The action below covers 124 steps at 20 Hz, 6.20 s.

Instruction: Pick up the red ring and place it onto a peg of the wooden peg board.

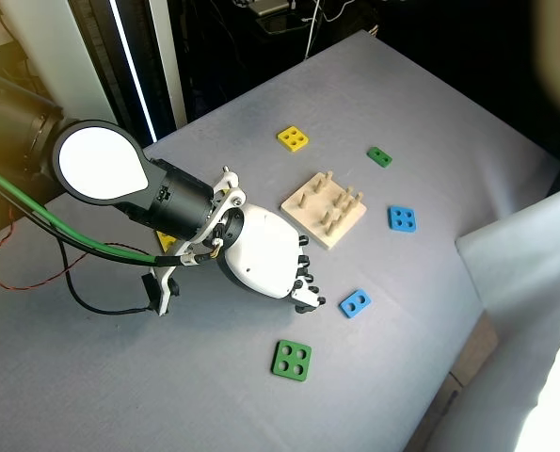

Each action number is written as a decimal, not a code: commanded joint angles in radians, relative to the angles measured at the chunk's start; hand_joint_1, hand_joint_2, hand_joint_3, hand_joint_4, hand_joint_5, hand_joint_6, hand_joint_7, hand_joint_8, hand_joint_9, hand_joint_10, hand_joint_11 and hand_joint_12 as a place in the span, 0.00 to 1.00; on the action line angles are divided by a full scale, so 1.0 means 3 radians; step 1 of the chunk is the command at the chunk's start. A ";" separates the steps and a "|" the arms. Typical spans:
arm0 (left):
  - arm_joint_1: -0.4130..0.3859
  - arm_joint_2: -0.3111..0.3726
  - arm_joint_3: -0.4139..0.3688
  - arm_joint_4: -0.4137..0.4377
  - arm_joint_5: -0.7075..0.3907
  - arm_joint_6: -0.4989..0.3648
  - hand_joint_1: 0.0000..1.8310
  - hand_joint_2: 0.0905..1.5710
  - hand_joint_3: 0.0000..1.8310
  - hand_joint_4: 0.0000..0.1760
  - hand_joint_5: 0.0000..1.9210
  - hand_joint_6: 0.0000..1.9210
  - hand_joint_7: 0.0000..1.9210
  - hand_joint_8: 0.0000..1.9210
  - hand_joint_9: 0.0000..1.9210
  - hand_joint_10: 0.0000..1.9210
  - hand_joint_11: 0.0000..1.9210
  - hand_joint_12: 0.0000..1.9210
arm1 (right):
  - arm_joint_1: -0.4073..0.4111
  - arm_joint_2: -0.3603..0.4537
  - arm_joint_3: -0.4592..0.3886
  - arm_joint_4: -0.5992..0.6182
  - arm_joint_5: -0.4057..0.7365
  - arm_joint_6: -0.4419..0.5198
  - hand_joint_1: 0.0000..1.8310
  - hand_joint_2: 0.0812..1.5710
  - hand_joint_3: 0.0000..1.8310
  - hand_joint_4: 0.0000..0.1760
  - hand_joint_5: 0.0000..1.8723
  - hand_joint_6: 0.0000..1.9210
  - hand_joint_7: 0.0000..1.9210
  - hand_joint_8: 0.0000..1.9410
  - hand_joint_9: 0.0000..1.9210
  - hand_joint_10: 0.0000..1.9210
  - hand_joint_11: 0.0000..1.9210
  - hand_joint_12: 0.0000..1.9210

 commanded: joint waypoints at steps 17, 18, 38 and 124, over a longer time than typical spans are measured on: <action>-0.0048 -0.0013 0.0036 -0.0285 -0.0071 -0.0006 0.04 0.80 0.00 0.00 0.20 0.00 0.21 0.00 0.18 0.00 0.00 0.32 | 0.0485 0.0034 -0.0405 -0.0022 0.0140 -0.0232 0.62 0.72 0.00 0.00 0.47 0.60 0.32 0.00 0.22 0.00 0.00 0.54; -0.0048 -0.0017 0.0038 -0.0285 -0.0071 -0.0006 0.04 0.80 0.00 0.00 0.21 0.00 0.22 0.00 0.18 0.00 0.00 0.32 | 0.0491 0.0031 -0.0409 -0.0022 0.0141 -0.0232 0.62 0.72 0.00 0.00 0.47 0.60 0.32 0.00 0.22 0.00 0.00 0.54; -0.0062 -0.0031 0.0073 -0.0288 -0.0036 -0.0015 0.04 0.80 0.00 0.00 0.21 0.00 0.21 0.00 0.18 0.00 0.00 0.33 | 0.0503 -0.0362 -0.0496 -0.0022 0.0139 -0.0170 0.62 0.71 0.00 0.00 0.49 0.58 0.33 0.00 0.22 0.00 0.00 0.54; -0.0062 -0.0030 0.0084 -0.0284 -0.0031 0.0004 0.06 0.80 0.00 0.00 0.20 0.00 0.22 0.00 0.18 0.00 0.00 0.34 | 0.0373 -0.0414 -0.0456 -0.0022 0.0041 -0.0304 0.47 0.67 0.00 0.00 0.36 0.02 0.26 0.00 0.21 0.00 0.00 0.53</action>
